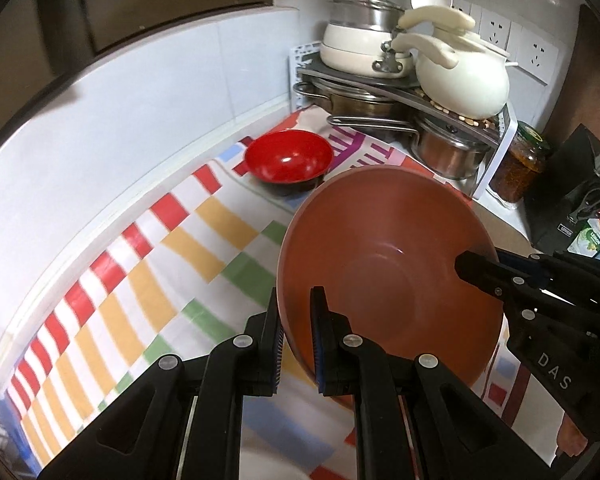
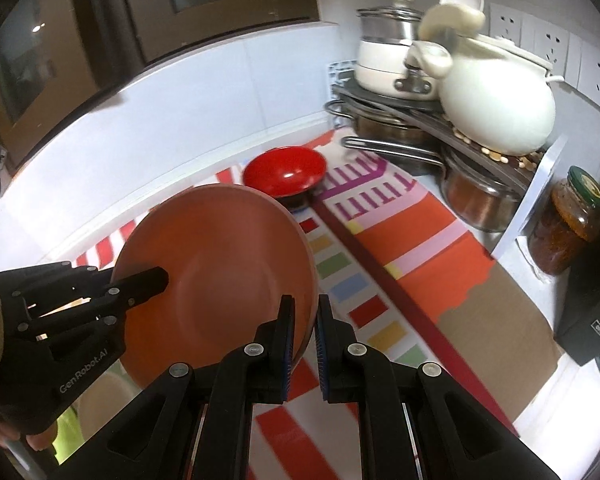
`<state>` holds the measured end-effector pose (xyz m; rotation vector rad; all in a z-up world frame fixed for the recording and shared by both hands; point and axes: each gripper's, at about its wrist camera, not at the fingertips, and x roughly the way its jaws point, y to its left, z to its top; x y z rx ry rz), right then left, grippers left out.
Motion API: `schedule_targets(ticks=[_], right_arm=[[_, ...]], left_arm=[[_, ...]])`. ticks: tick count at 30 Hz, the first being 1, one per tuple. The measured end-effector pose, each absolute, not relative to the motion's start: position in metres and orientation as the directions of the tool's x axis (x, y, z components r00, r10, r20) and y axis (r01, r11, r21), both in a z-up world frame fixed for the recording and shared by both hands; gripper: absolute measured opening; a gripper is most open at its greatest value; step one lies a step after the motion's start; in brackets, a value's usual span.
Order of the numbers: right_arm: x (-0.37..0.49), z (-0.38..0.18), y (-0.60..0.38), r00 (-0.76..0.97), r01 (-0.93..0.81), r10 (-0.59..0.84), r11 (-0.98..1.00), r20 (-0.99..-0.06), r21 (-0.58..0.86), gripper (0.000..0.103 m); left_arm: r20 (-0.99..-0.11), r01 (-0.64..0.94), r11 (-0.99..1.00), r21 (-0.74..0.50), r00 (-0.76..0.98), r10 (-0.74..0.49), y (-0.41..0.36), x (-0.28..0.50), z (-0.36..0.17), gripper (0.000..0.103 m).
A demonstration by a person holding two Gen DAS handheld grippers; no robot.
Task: Organize plates and bowls
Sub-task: 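Carry the pink bowl with both tools over the white bowl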
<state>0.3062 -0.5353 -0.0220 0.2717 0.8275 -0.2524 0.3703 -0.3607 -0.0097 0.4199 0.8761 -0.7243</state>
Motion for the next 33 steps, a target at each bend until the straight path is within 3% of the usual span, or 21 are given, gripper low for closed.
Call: schedule_targets(ticks=[20,33], right_arm=[[0.273,-0.009,-0.425,0.66,0.178,-0.02,0.975,-0.751,0.131,0.011],[0.271,-0.027,-0.378,0.619,0.127,0.019,0.984,-0.785,0.124,0.011]], left_arm=[[-0.8,0.624,0.781,0.031,0.484,-0.355,-0.23,0.325,0.0,0.014],[-0.835,0.58,0.815,-0.003,0.447,-0.321,-0.182,0.32,-0.023,0.014]])
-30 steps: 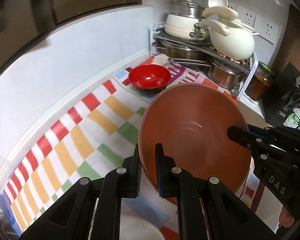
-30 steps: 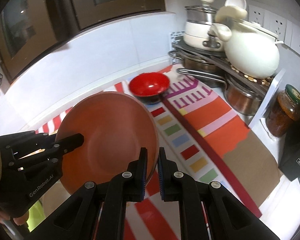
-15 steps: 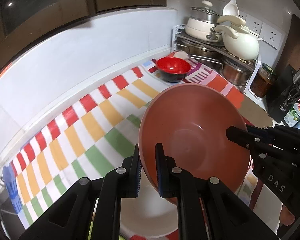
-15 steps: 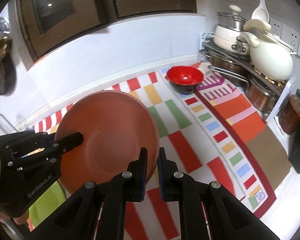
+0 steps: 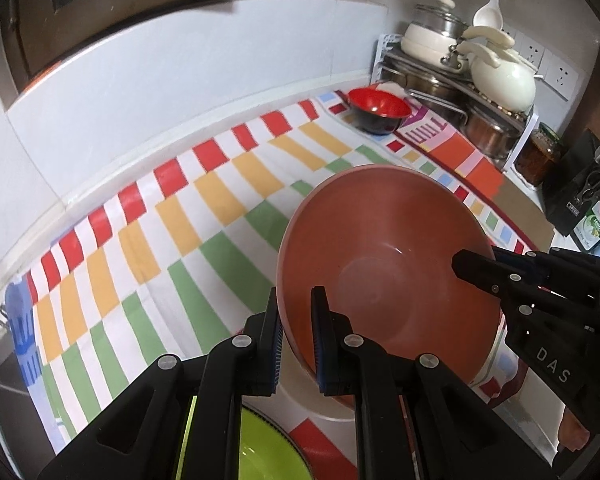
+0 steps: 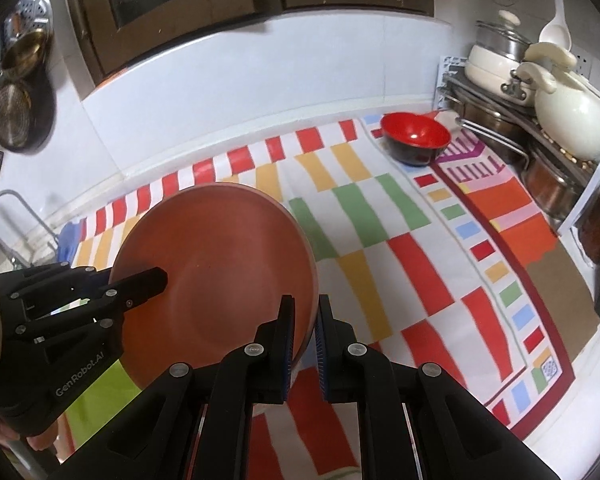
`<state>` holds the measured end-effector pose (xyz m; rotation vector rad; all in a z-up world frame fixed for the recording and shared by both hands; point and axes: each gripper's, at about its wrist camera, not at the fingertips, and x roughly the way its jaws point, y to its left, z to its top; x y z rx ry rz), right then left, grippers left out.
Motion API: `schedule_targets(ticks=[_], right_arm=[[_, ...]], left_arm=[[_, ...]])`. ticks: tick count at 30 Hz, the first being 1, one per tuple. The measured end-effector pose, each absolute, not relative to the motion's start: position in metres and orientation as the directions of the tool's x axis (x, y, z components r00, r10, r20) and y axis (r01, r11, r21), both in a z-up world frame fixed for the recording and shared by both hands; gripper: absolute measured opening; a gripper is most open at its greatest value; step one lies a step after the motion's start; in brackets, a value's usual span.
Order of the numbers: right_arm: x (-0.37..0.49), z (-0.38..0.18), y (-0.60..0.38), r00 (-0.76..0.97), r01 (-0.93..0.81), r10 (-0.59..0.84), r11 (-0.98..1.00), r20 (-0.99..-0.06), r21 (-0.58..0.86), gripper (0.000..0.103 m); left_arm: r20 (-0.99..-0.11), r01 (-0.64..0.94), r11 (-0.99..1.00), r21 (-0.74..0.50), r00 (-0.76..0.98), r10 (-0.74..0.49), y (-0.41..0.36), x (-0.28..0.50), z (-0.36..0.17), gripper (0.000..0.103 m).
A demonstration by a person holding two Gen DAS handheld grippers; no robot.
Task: Organize plates and bowls
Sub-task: 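Carry the pink bowl with both tools over the white bowl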
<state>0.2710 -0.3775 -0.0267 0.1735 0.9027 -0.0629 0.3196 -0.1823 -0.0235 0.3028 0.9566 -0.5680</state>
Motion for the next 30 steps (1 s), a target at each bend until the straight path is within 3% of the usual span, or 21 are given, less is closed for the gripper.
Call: schedule_targets(ticks=[16,30], right_arm=[[0.279,-0.066,-0.363,0.535,0.128,0.031,0.985,-0.844,0.118,0.011],[0.283,-0.085,-0.361,0.488,0.121,0.04,0.986,-0.872,0.113,0.011]], left_arm=[[-0.897,0.561,0.827,-0.041,0.344,-0.278,-0.172,0.327,-0.072,0.014],[-0.907,0.555,0.831,-0.05,0.323,-0.27,-0.17,0.328,-0.083,0.015]])
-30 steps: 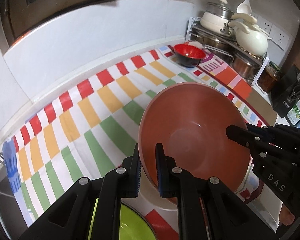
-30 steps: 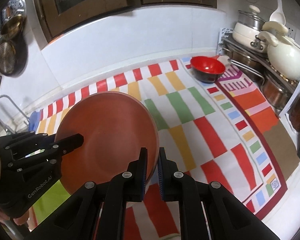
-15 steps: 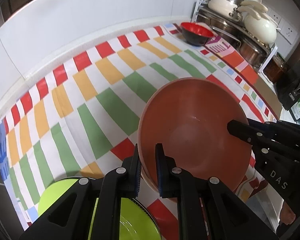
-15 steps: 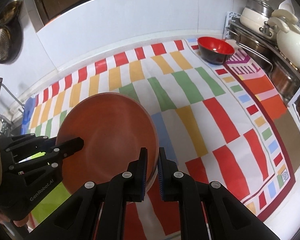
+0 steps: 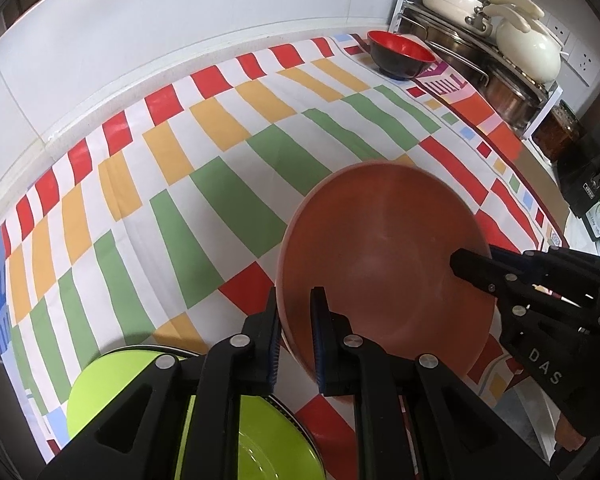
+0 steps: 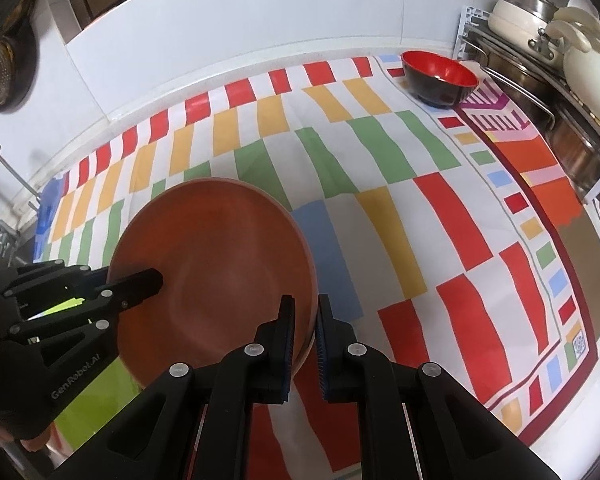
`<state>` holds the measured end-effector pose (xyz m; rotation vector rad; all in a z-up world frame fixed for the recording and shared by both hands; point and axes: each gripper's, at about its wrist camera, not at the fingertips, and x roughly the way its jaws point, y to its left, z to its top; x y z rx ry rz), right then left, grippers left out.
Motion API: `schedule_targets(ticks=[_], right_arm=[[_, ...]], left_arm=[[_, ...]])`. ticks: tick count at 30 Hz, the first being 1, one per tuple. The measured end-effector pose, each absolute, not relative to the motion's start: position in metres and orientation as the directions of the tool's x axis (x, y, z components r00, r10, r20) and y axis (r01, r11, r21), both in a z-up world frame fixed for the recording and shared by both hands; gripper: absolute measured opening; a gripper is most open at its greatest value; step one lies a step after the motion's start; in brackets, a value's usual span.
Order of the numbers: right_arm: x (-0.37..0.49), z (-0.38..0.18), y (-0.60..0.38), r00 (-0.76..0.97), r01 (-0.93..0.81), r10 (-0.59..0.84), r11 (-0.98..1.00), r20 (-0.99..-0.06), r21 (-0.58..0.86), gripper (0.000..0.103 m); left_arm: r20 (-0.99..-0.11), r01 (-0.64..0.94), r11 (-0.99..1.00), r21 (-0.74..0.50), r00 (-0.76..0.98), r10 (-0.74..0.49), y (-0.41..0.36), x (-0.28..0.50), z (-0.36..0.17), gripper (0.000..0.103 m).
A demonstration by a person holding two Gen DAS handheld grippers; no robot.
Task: Organize plates and bowls
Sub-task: 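Carry the pink bowl with both tools over the white bowl, then lower the pink bowl into the white bowl and open both tools, then move both tools to the rim of the red-and-black bowl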
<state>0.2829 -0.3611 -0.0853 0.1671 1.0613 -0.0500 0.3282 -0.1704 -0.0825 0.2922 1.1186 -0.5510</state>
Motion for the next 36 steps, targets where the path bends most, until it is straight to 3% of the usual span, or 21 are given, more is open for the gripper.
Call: schedule_targets(ticks=[2,4,7,9,10,24,36], right_arm=[[0.283,-0.087,-0.361,0.483,0.121,0.041,0.986,-0.875,0.113,0.011],[0.283,-0.088,-0.361,0.48,0.117,0.046,0.986,-0.876,0.116,0.011],[0.283,-0.089,-0.363,0.485,0.121,0.042,0.986,-0.874,0.114,0.012],[0.283,-0.09,-0.364,0.479,0.123,0.046,0.985,-0.876,0.119,0.02],[0.283,-0.09,-0.365,0.477,0.126,0.043,0.985,-0.878,0.116,0.031],[0.275,-0.059,-0.39,0.603,0.161,-0.012,0.981,-0.798,0.106,0.036],[0.302,-0.028,-0.446,0.671,0.182,-0.063,0.98,-0.739,0.082,0.038]], left_arm=[[-0.907,0.555,0.831,-0.045,0.327,-0.267,-0.171,0.328,-0.083,0.019],[-0.907,0.555,0.831,-0.038,0.329,-0.262,-0.171,0.329,-0.083,0.035],[-0.904,0.549,0.835,-0.034,0.339,-0.259,-0.17,0.329,-0.082,0.044],[-0.901,0.543,0.839,-0.026,0.35,-0.254,-0.169,0.329,-0.08,0.048],[-0.9,0.539,0.842,-0.026,0.354,-0.255,-0.168,0.328,-0.079,0.051],[-0.852,0.539,0.842,-0.012,0.436,-0.291,-0.189,0.334,-0.04,0.064],[-0.819,0.562,0.827,0.004,0.476,-0.319,-0.247,0.363,-0.011,0.064]])
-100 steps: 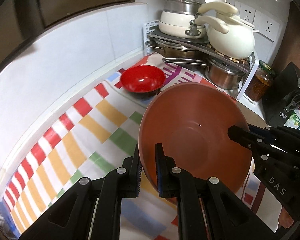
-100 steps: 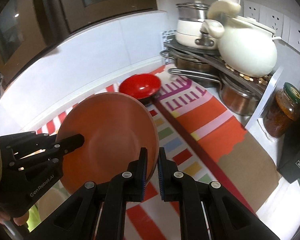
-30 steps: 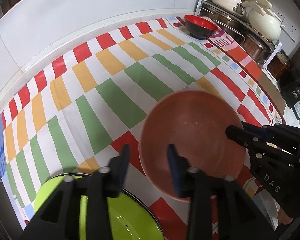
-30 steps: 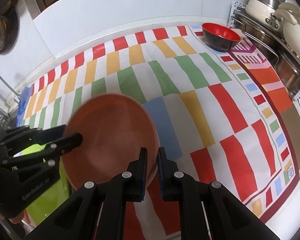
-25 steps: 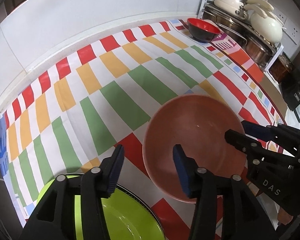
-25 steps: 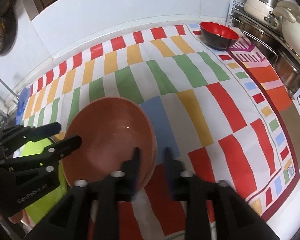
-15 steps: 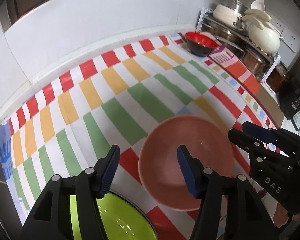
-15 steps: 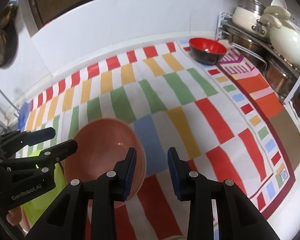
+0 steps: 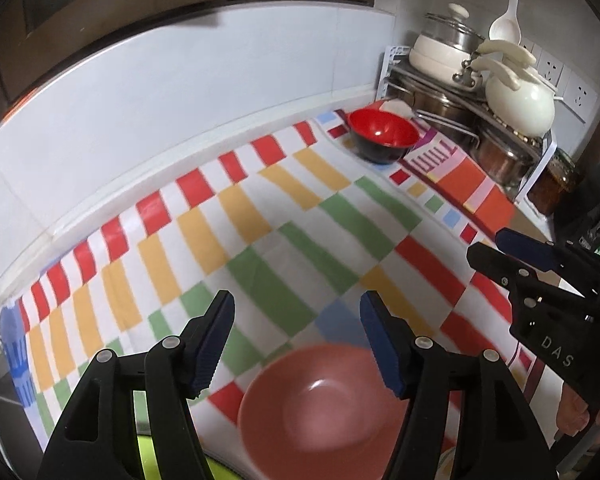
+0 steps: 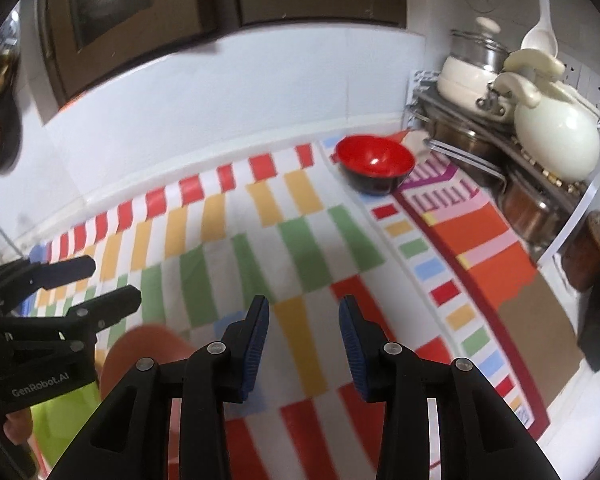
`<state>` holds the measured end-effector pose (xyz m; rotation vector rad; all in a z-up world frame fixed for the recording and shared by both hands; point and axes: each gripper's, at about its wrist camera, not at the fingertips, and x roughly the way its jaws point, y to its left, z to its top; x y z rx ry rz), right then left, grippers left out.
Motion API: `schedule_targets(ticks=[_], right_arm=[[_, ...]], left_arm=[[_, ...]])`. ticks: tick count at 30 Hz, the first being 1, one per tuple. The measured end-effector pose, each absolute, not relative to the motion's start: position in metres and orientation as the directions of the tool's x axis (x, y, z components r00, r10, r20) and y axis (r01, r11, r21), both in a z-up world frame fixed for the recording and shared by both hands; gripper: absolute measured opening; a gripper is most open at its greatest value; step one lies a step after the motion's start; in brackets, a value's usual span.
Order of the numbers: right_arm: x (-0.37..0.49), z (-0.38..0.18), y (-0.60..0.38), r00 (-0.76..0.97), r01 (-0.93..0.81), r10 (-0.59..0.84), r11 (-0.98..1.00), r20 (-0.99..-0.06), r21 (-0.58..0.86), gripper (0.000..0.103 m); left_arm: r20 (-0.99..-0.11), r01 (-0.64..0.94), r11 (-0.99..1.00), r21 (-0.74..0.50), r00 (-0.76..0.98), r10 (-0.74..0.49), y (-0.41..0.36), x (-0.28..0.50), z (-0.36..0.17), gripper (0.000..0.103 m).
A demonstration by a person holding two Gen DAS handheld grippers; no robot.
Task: Organize plates and bowls
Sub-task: 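Move both tools to the rim of the red-and-black bowl, then close the left tool on the red bowl rim while the right tool grips it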
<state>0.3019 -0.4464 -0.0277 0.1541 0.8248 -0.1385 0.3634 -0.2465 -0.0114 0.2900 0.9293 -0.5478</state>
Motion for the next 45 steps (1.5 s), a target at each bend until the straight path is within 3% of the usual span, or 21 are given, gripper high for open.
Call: schedule_targets(ticks=[20,36,45], right_arm=[[0.372,-0.009,-0.538,0.725,0.245,-0.105,0.963,-0.681,0.113,0.038],[0.452,-0.046,-0.597,0.687,0.326,-0.131,0.934,-0.715,0.143,0.038],[0.496,-0.081,-0.623,0.647,0.353,-0.121,0.923,-0.752,0.154,0.037]], left_arm=[[-0.793,0.632,0.774,0.038,0.49,-0.361,-0.351,0.441,0.012,0.064],[-0.793,0.675,0.729,0.111,0.503,-0.345,-0.434,0.525,-0.021,0.064],[-0.843,0.703,0.703,0.111,0.441,-0.307,-0.476,0.57,-0.067,0.061]])
